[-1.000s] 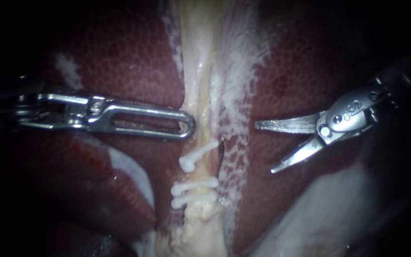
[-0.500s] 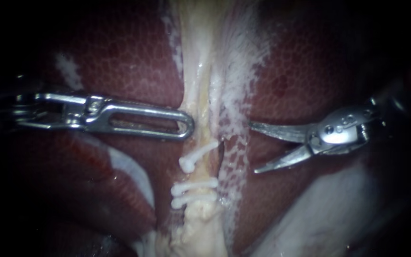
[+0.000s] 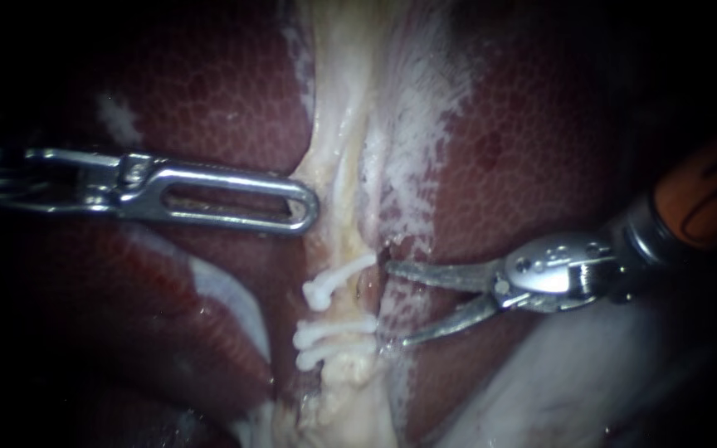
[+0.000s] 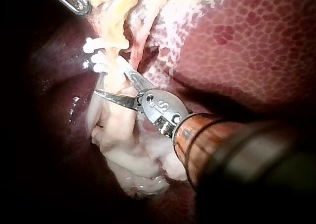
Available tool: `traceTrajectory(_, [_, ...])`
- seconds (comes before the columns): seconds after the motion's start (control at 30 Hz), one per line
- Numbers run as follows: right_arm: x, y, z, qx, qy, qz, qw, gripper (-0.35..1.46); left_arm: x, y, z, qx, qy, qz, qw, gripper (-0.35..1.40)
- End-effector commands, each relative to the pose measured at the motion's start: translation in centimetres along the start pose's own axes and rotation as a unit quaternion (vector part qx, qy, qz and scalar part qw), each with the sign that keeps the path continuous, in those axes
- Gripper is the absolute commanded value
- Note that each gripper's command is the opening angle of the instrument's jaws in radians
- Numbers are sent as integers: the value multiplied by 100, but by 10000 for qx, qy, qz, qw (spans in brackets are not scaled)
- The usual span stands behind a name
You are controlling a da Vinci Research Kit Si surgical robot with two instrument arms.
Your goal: Go to the cutting position left tube
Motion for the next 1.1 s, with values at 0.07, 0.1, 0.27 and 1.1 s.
traceTrajectory(0.07, [-1,0,3,80,-42,44,9999,138,-2,-3,-3,8,-14,-35,10000,-35])
traceTrajectory(0.1, [-1,1,4,107,-58,28,9999,138,-3,-4,-6,20,-24,-39,10000,-35])
traceTrajectory(0.27, [5,6,13,209,-116,27,9997,136,-6,-11,-15,25,-54,-54,10000,-35])
traceTrajectory(1.1, [25,25,44,284,-103,4,9995,136,-10,-24,-31,39,-111,-14,9999,-35])
